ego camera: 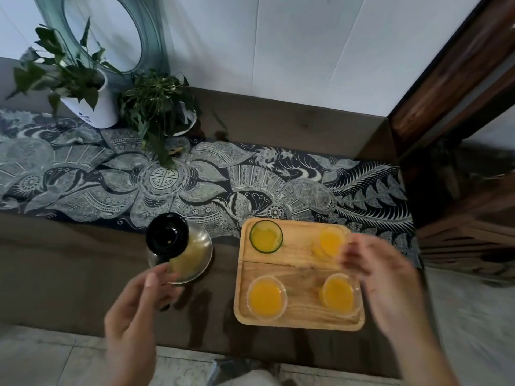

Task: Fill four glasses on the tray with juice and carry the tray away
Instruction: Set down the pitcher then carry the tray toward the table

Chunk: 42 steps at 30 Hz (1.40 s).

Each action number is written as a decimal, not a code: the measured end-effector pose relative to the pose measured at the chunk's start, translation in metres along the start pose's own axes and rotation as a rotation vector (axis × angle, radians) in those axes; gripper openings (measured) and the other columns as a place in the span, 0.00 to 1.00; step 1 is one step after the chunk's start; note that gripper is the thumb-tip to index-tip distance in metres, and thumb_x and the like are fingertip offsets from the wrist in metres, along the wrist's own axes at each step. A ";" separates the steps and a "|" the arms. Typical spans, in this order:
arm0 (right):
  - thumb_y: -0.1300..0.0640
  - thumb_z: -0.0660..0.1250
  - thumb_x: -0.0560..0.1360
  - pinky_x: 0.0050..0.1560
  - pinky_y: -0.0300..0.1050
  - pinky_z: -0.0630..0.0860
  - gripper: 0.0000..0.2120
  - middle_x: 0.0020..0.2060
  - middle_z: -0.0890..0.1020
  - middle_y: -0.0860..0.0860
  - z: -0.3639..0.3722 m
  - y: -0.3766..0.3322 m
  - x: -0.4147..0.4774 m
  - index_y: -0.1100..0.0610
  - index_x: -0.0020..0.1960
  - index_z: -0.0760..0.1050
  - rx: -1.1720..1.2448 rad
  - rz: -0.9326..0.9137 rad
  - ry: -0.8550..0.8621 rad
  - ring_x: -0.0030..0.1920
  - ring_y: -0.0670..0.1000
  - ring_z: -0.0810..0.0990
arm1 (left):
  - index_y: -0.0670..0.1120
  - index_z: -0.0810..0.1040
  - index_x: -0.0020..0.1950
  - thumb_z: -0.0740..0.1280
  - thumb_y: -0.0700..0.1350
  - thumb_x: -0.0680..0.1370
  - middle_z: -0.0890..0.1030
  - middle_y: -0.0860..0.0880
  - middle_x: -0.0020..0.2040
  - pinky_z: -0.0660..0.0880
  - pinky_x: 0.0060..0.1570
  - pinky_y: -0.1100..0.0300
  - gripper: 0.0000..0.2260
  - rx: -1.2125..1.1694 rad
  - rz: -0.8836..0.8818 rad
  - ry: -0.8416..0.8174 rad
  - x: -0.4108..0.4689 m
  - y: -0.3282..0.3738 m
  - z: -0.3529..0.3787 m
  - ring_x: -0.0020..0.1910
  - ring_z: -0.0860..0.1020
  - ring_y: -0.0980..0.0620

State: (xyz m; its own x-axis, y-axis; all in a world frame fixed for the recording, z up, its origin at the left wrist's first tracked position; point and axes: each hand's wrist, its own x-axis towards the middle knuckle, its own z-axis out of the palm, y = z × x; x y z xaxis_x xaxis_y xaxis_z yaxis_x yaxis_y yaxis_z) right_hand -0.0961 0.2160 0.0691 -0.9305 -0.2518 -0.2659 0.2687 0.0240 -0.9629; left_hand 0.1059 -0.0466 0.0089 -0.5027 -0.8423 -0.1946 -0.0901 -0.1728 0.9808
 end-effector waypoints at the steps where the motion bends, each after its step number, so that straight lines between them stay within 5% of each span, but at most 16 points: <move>1: 0.43 0.75 0.65 0.47 0.46 0.83 0.19 0.42 0.85 0.56 -0.028 0.004 0.014 0.56 0.47 0.84 0.024 -0.020 0.134 0.42 0.54 0.85 | 0.39 0.82 0.58 0.63 0.44 0.82 0.86 0.42 0.47 0.82 0.43 0.60 0.13 0.027 -0.062 -0.046 -0.001 -0.011 0.012 0.42 0.84 0.45; 3: 0.46 0.76 0.66 0.50 0.47 0.83 0.17 0.40 0.85 0.52 -0.073 0.031 0.043 0.56 0.48 0.82 -0.034 -0.029 0.357 0.42 0.51 0.84 | 0.43 0.83 0.57 0.64 0.43 0.83 0.87 0.43 0.49 0.83 0.42 0.59 0.10 0.099 -0.184 -0.120 0.007 -0.044 0.034 0.44 0.84 0.47; 5: 0.53 0.74 0.75 0.54 0.52 0.82 0.04 0.43 0.85 0.52 -0.108 0.082 0.072 0.52 0.48 0.81 -0.217 0.054 0.418 0.46 0.52 0.84 | 0.49 0.83 0.56 0.65 0.43 0.83 0.86 0.45 0.51 0.80 0.43 0.58 0.07 0.233 -0.251 -0.184 0.018 -0.082 0.055 0.45 0.84 0.49; 7: 0.51 0.71 0.77 0.55 0.56 0.81 0.02 0.48 0.85 0.49 -0.127 0.133 0.093 0.48 0.50 0.80 -0.521 0.169 0.337 0.49 0.51 0.84 | 0.52 0.81 0.58 0.68 0.46 0.82 0.85 0.47 0.51 0.80 0.48 0.55 0.06 0.373 -0.296 -0.231 0.031 -0.115 0.072 0.49 0.83 0.48; 11: 0.43 0.69 0.78 0.57 0.54 0.78 0.15 0.48 0.83 0.46 -0.126 0.193 0.099 0.51 0.58 0.80 -0.855 0.203 0.145 0.51 0.51 0.82 | 0.57 0.78 0.59 0.70 0.59 0.76 0.85 0.56 0.48 0.81 0.54 0.42 0.14 0.650 -0.267 -0.367 0.056 -0.154 0.090 0.50 0.84 0.49; 18: 0.46 0.70 0.77 0.47 0.46 0.73 0.18 0.48 0.83 0.53 -0.116 0.223 0.096 0.58 0.59 0.81 -0.763 0.060 0.287 0.45 0.51 0.79 | 0.49 0.79 0.61 0.71 0.52 0.79 0.84 0.52 0.48 0.78 0.49 0.51 0.13 0.872 -0.089 -0.349 0.061 -0.162 0.116 0.49 0.82 0.50; 25: 0.54 0.71 0.77 0.47 0.51 0.76 0.13 0.47 0.80 0.60 -0.106 0.241 0.103 0.63 0.56 0.81 -0.692 0.039 0.445 0.45 0.57 0.80 | 0.45 0.79 0.62 0.67 0.50 0.81 0.82 0.48 0.53 0.77 0.50 0.48 0.13 0.935 -0.022 -0.281 0.059 -0.179 0.120 0.52 0.80 0.47; 36: 0.56 0.70 0.78 0.46 0.41 0.72 0.12 0.50 0.80 0.57 -0.107 0.236 0.100 0.62 0.58 0.79 -0.565 0.010 0.418 0.46 0.50 0.78 | 0.45 0.78 0.61 0.68 0.47 0.81 0.81 0.52 0.49 0.73 0.42 0.63 0.10 0.799 0.034 -0.269 0.057 -0.182 0.116 0.47 0.79 0.58; 42: 0.55 0.70 0.78 0.47 0.41 0.72 0.14 0.51 0.81 0.57 -0.106 0.232 0.093 0.61 0.59 0.78 -0.532 0.013 0.413 0.48 0.51 0.79 | 0.46 0.78 0.59 0.68 0.46 0.81 0.81 0.54 0.46 0.74 0.43 0.58 0.08 0.800 0.074 -0.251 0.055 -0.169 0.112 0.47 0.80 0.54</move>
State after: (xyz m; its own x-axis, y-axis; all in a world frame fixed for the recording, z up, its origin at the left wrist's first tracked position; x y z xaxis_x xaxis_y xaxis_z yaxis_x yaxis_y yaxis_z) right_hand -0.1471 0.3006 -0.1838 -0.9753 0.1397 -0.1710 0.2194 0.5249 -0.8224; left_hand -0.0023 -0.0064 -0.1665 -0.6989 -0.6825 -0.2138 -0.5841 0.3722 0.7213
